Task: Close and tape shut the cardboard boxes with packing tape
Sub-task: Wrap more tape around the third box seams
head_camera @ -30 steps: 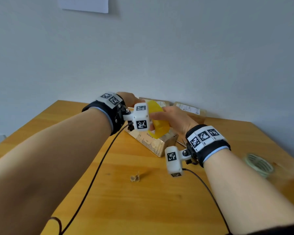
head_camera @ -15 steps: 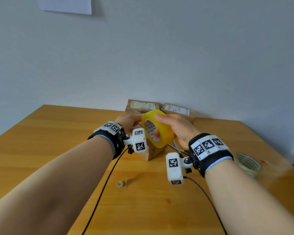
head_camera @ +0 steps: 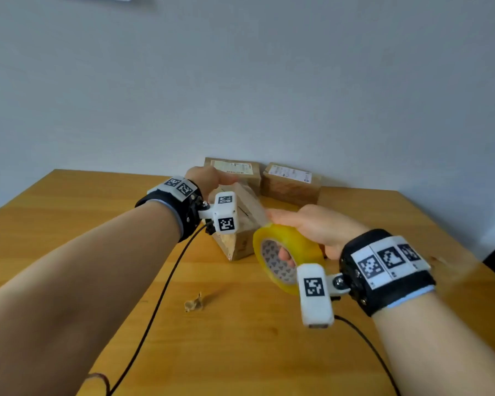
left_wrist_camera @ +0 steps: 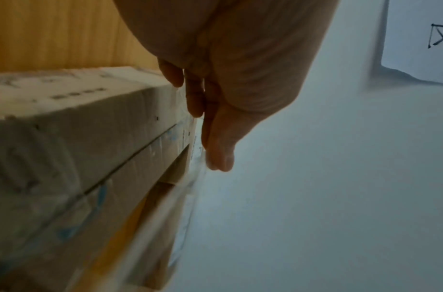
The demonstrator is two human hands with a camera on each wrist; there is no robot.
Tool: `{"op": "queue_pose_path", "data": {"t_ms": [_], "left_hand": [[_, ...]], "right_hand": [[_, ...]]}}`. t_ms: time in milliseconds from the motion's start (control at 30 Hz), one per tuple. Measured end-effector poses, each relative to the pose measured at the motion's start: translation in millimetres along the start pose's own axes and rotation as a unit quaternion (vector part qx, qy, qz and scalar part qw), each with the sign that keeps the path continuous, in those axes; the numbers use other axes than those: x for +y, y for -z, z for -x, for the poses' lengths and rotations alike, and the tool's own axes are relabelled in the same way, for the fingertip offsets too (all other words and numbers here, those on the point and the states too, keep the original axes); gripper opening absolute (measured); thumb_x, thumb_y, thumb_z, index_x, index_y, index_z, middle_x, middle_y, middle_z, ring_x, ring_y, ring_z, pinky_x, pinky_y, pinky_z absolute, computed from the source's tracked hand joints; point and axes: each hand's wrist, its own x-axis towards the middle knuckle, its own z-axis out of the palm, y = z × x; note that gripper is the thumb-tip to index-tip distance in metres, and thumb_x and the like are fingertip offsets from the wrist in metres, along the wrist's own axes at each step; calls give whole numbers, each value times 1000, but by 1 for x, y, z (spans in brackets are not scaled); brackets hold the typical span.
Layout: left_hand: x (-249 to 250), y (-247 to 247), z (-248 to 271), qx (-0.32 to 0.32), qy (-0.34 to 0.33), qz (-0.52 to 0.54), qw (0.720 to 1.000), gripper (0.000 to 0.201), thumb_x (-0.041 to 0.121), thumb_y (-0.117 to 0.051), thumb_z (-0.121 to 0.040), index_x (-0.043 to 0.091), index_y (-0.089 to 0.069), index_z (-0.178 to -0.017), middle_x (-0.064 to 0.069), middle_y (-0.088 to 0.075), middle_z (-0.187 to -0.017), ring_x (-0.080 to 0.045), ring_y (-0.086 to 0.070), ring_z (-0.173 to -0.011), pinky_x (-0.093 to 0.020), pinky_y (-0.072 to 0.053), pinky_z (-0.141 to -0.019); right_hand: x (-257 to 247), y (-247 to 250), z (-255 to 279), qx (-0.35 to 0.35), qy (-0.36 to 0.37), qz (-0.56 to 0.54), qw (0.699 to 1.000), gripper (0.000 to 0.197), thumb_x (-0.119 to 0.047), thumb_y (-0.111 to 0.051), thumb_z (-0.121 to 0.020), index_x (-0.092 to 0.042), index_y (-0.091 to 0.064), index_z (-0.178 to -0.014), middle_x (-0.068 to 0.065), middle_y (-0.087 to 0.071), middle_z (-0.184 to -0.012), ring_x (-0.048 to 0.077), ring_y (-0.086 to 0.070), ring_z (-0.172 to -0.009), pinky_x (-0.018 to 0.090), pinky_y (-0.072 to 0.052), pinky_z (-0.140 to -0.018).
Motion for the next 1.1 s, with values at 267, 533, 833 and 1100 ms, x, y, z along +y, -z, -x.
{"op": "queue_pose_path", "data": {"t_ms": [267, 533, 833, 1100], "left_hand": [[-15, -5, -4, 25, -22, -62, 998, 28, 32, -85, -74, 16, -68, -89, -5, -68, -101, -23, -61, -84, -38, -48, -74], [-14, -8, -27, 36, -55, -97, 993, 16, 28, -82, -79, 19, -70, -84, 4, -63, -85, -12, -56, -77, -32, -46, -75], [-39, -13, -58, 89, -66, -145, 983, 17, 56, -85, -61, 46, -75, -70, 6, -69, -100, -23, -58, -108, -46, -52, -93], [-51, -13, -77, 69, -85, -213, 971, 29, 64, -85, -47, 48, -74, -68, 3, -68, -101, -22, -58, -104, -43, -53, -90]], "right_hand": [[37, -14, -30, 70, -56, 35, 995, 118, -89, -70, -36, -6, -66, -121, 15, -77, -103, 37, -73, -98, 54, -56, -97], [30, -17, -48, 71, -66, 72, 993, 141, -97, -67, -20, -8, -63, -130, 16, -73, -119, 37, -70, -106, 52, -55, -99], [17, -13, -44, 71, -71, 74, 992, 61, -61, -58, -96, -2, -64, -110, 15, -78, -80, 30, -75, -83, 48, -57, -97], [13, -17, -37, 41, -91, 53, 994, 53, -52, -57, -100, 0, -59, -113, 17, -77, -77, 26, -70, -61, 33, -61, -65]]}}
